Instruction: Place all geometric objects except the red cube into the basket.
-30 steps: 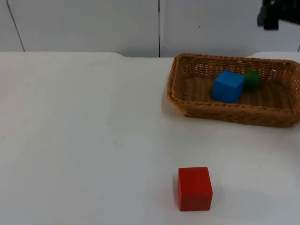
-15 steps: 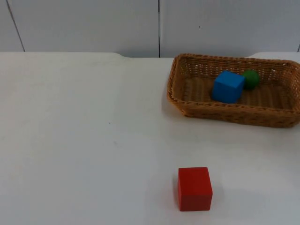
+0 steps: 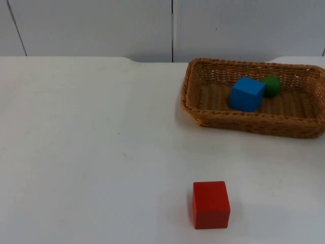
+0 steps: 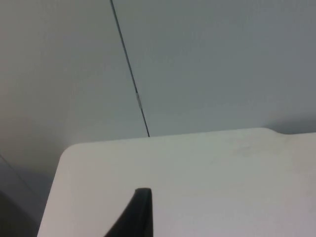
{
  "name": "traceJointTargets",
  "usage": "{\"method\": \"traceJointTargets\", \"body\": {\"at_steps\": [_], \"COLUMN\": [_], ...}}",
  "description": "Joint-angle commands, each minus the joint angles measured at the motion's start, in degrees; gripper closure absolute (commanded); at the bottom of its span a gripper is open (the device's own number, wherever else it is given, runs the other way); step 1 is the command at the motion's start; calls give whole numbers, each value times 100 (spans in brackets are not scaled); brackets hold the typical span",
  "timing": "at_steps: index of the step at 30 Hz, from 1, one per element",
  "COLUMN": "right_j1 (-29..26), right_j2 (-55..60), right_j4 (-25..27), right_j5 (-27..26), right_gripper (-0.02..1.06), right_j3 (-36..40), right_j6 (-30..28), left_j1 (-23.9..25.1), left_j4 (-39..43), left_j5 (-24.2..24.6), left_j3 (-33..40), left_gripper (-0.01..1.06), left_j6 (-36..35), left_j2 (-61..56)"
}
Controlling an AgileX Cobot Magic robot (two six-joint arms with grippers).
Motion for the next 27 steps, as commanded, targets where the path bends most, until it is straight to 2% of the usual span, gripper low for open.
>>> {"method": "traceJointTargets", "body": {"at_steps": [1,2,3,5,8,10,12,13,15,16,17,18,19,20,21,22,23,24,27], "right_j1": [-16,-16,-4,-18,-18,-18,-18,-18,-18,-18,-18,-18,-18,-18,-18,-18,-18,-18,-18], "right_j2": [-21,-21,-33,-33,61,203,349,349,398,407,434,434,473,553,566,528,528,431,241], "right_j4": [222,222,173,66,478,1220,2258,2258,3231,3651,4258,4258,4967,6114,6891,7502,7502,7716,7711], "right_j5": [498,498,686,790,942,942,919,919,919,1041,1367,1367,1785,2254,2412,2288,2288,2136,1917], "right_gripper": [0,0,1,3,4,4,4,4,4,4,4,4,4,4,4,4,4,4,4], "right_j3": [23,23,23,51,66,66,66,66,66,66,43,43,22,-41,-70,-68,-68,-68,-129], "right_j6": [172,172,-69,-871,-1282,-1945,-2484,-2484,-3371,-3783,-4436,-4436,-5289,-7015,-7842,-8319,-8319,-8512,-8469], "left_j1": [13,13,13,13,13,13,13,13,13,13,13,13,13,13,13,13,13,13,13], "left_j4": [-69,-69,-69,-69,-69,-69,-69,-69,-69,-69,-69,-69,-69,-69,-69,-69,-69,-69,-69], "left_j5": [41,41,41,30,30,30,30,30,30,29,42,42,42,42,31,21,21,7,22], "left_j3": [36,36,36,36,36,36,36,36,36,36,36,36,36,36,36,36,36,36,36], "left_gripper": [0,0,0,0,0,0,0,0,0,0,0,0,0,0,0,0,0,0,0], "left_j6": [20,20,20,20,20,20,20,20,20,39,53,53,53,53,51,51,51,51,51], "left_j2": [-22,-22,-33,-32,-32,-32,-32,-32,-32,-32,-32,-32,-32,-32,-32,-32,-32,-32,-32]}}
